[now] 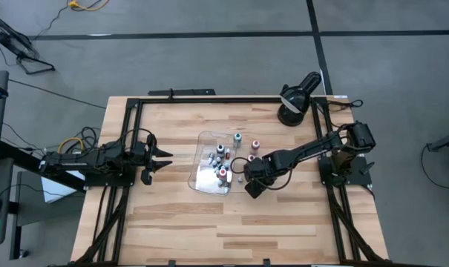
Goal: Pick & Place food coloring
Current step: Put the dark blue food coloring bottle into the transparent bin
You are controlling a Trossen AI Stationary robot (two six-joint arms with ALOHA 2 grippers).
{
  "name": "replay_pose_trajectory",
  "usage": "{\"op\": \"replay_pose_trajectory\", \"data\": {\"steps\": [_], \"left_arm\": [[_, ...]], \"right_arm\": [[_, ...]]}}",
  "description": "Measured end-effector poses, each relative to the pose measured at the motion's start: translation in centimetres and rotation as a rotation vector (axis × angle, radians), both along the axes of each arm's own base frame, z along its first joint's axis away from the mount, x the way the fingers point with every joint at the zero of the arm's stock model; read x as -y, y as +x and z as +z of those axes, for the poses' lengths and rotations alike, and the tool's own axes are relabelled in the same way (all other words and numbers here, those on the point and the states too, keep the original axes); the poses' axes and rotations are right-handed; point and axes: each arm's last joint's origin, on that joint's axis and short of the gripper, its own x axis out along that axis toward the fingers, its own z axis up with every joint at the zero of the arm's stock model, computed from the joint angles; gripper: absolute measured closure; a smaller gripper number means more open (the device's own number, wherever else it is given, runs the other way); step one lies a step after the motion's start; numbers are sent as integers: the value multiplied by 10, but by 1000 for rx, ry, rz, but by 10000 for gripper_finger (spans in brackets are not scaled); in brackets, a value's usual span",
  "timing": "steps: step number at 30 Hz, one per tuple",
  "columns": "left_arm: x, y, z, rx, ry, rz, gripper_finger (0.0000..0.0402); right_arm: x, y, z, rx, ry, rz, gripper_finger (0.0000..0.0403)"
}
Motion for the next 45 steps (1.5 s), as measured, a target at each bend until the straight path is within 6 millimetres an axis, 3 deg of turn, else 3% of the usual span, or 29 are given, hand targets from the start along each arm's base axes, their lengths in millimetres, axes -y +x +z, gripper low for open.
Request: {"op": "replay_pose_trajectory", "data": {"steps": [9,13,23,45], "left_arm": [[0,0,0,0,0,0,284],[0,0,0,0,0,0,284],[0,0,0,0,0,0,284],[0,0,0,0,0,0,284]], "right_arm": [[0,0,0,6,-11,-3,201],[2,1,1,1,-12,-8,180],[0,4,18,-46,-15,-3,215],[-4,2,17,-61,-24,-9,298]]}}
